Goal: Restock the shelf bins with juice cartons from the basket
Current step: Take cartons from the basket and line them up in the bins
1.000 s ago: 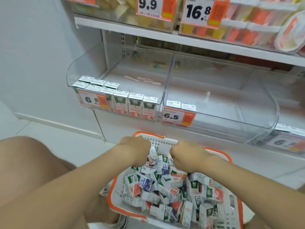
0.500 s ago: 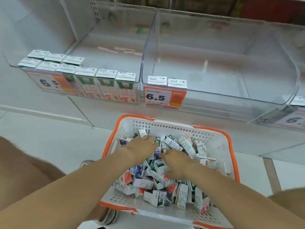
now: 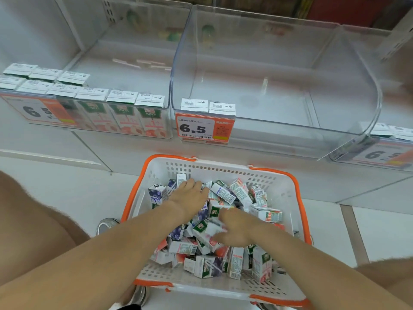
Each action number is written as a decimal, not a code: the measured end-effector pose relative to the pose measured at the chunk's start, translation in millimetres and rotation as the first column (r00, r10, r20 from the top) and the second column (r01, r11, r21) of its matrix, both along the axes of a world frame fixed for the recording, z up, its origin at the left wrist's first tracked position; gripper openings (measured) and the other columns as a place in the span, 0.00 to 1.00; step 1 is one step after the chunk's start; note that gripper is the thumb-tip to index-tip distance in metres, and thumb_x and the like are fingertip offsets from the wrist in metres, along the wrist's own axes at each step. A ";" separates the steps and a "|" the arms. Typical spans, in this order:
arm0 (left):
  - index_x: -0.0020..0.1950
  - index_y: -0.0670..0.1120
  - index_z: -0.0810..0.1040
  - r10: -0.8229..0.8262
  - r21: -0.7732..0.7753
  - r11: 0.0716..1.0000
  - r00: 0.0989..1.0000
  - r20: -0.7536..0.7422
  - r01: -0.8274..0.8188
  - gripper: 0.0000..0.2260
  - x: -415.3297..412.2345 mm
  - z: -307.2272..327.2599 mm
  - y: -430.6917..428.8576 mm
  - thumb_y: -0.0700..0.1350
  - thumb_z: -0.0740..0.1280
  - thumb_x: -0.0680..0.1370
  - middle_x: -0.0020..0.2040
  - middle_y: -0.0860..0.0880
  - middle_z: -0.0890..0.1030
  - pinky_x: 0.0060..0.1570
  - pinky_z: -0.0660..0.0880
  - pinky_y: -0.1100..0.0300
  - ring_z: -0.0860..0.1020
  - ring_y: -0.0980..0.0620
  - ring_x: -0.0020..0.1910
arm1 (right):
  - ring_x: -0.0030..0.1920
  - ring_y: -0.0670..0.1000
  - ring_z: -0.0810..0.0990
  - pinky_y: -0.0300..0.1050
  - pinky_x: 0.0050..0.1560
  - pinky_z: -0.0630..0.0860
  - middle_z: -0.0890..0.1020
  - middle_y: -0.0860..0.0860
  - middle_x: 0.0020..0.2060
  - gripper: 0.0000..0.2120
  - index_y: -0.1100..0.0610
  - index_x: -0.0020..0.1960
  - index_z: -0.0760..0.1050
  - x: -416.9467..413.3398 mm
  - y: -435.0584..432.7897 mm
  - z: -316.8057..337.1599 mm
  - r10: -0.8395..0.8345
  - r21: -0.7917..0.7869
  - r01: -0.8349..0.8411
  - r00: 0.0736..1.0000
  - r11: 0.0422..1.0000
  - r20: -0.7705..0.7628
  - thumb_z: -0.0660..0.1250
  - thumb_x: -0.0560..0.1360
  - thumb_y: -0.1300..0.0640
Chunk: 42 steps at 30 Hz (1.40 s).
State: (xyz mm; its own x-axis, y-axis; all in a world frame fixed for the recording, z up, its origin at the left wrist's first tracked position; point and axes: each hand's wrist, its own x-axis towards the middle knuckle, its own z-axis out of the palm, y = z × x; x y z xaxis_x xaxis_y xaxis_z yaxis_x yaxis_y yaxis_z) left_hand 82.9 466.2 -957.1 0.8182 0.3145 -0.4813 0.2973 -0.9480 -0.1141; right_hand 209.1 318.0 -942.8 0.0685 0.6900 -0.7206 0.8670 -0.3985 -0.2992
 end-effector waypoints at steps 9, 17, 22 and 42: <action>0.72 0.40 0.66 0.218 -0.246 0.949 0.975 0.049 -0.200 0.23 2.8 2.0 -3.2 0.38 0.71 0.80 0.64 0.39 0.71 0.58 0.77 0.49 0.76 0.40 0.60 | 0.32 0.50 0.73 0.48 0.39 0.74 0.71 0.48 0.29 0.20 0.56 0.41 0.69 34.3 -3.0 37.5 -0.541 0.189 0.657 0.724 0.729 -0.429 0.67 0.80 0.41; 0.70 0.45 0.70 0.438 -0.524 0.775 0.898 0.041 -0.354 0.30 2.3 43.9 3.3 0.45 0.81 0.73 0.62 0.44 0.78 0.55 0.79 0.50 0.79 0.43 0.58 | 0.38 0.50 0.82 0.48 0.44 0.79 0.85 0.54 0.39 0.13 0.53 0.51 0.85 30.7 -1.8 71.2 -0.400 0.369 0.643 0.734 0.671 -0.549 0.76 0.76 0.44; 0.64 0.51 0.82 0.553 -0.668 0.659 0.825 0.119 -0.345 0.20 -18.4 123.6 27.7 0.47 0.81 0.73 0.57 0.55 0.79 0.51 0.77 0.59 0.79 0.54 0.56 | 0.47 0.43 0.81 0.44 0.53 0.78 0.84 0.47 0.47 0.20 0.50 0.66 0.79 13.0 5.5 97.5 -0.414 0.615 0.519 0.852 0.594 -0.320 0.75 0.77 0.44; 0.51 0.58 0.86 0.795 -0.768 0.604 0.224 0.564 -0.213 0.06 -132.7 279.6 94.5 0.52 0.78 0.75 0.48 0.53 0.85 0.43 0.78 0.56 0.81 0.54 0.38 | 0.54 0.46 0.79 0.44 0.54 0.78 0.80 0.48 0.54 0.16 0.56 0.65 0.77 -72.9 80.0 262.1 -0.054 0.989 0.116 0.992 0.091 -0.111 0.73 0.78 0.58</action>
